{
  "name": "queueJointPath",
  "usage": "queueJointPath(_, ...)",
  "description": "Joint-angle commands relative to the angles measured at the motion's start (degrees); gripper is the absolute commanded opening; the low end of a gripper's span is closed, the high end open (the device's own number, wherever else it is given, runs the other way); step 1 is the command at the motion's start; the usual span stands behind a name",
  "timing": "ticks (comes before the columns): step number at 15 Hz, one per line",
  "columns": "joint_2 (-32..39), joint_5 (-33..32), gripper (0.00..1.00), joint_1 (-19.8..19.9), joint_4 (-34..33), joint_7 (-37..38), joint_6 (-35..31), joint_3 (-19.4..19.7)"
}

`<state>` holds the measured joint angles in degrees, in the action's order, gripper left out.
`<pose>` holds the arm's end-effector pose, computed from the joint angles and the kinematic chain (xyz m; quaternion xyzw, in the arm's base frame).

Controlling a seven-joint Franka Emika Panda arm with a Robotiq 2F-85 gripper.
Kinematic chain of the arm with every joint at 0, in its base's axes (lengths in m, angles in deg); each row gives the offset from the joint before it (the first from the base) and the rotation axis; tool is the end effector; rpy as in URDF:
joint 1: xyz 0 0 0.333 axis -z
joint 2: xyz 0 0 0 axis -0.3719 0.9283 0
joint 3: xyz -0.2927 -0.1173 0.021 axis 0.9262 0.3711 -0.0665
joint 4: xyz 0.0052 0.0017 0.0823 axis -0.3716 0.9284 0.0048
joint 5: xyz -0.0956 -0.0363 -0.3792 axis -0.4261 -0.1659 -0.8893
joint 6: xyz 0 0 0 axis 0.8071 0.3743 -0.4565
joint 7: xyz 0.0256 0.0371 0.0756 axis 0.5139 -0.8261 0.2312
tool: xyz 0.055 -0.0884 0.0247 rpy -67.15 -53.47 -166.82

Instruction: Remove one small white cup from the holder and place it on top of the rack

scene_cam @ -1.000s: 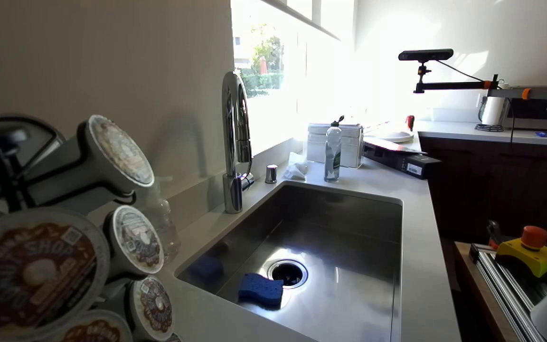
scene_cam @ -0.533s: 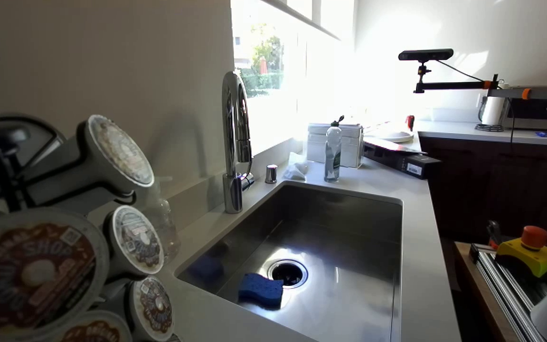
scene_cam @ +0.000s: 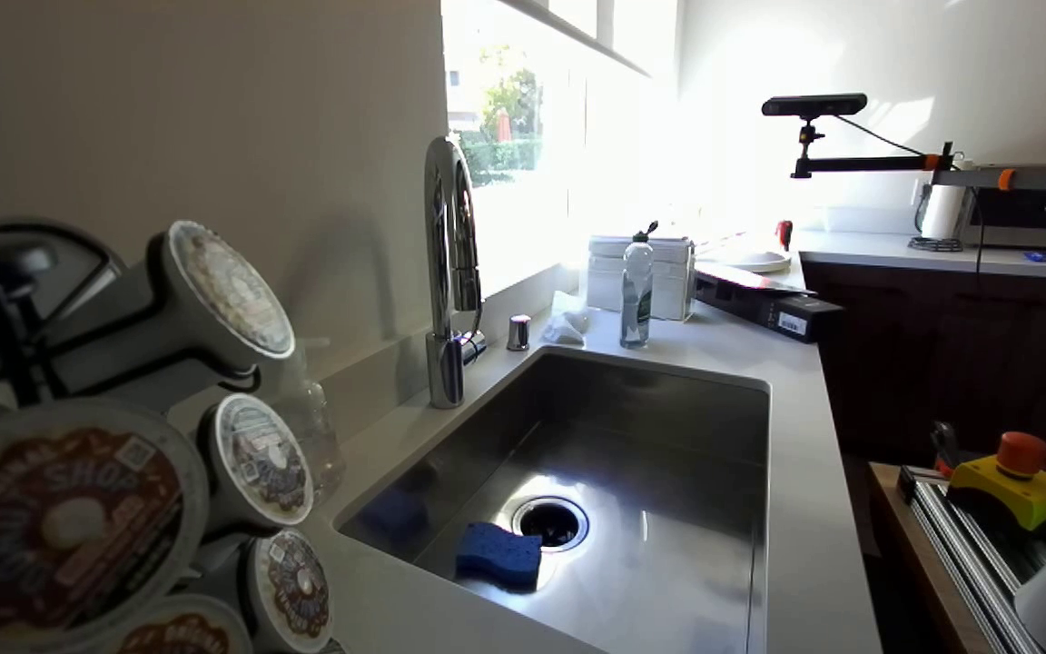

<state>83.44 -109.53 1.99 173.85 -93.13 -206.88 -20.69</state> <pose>0.4515 0.3792 0.5851 0.7167 0.6292 0.2578 0.1550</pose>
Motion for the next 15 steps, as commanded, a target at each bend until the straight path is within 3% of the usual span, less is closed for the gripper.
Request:
queueJointPath(1,-1.9,-2.1,0.01,-0.1,2.3,0.0,0.2,0.0)
queueJointPath(13,-2.2,-1.9,0.01,-0.2,3.3,-0.2,-0.3,0.0)
queueJointPath(14,-2.0,-2.2,0.13,-0.2,3.2,-0.1,-0.3,0.0)
queueJointPath(15,-1.9,-2.3,0.32,-0.1,3.0,0.1,-0.4,0.0)
